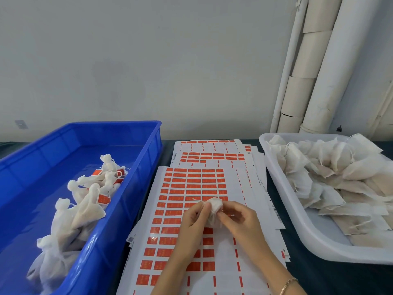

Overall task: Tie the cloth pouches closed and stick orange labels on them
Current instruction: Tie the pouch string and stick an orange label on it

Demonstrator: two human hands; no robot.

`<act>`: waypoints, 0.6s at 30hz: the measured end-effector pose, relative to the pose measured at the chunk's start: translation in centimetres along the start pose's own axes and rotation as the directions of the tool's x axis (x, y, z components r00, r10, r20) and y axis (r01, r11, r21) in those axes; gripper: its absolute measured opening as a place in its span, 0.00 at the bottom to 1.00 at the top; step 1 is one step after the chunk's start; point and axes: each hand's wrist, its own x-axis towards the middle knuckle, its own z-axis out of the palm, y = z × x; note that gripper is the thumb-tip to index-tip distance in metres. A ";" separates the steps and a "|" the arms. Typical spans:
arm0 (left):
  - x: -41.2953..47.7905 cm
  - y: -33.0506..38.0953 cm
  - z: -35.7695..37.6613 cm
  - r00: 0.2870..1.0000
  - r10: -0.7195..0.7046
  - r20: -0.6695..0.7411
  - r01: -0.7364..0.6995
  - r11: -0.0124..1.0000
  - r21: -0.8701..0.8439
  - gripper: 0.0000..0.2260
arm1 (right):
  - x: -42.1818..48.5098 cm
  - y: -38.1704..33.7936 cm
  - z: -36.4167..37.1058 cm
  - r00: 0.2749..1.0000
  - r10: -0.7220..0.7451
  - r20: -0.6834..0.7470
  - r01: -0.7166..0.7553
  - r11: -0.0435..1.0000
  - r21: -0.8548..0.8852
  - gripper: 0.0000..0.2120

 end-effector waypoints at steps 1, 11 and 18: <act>0.0 -0.1 0.0 1.000 -0.002 -0.002 0.002 1.000 -0.003 0.11 | 0.0 0.0 0.0 1.000 0.008 -0.010 -0.007 1.000 0.030 0.09; 0.4 -0.9 -0.1 0.986 -0.110 -0.126 0.116 0.993 0.037 0.04 | 0.1 0.4 -0.1 0.996 -0.024 -0.089 0.031 0.997 0.072 0.10; 0.4 -0.8 -0.1 0.978 -0.125 -0.169 0.133 0.990 0.036 0.07 | -0.2 0.5 0.1 0.979 -0.177 -0.104 0.164 0.979 -0.124 0.11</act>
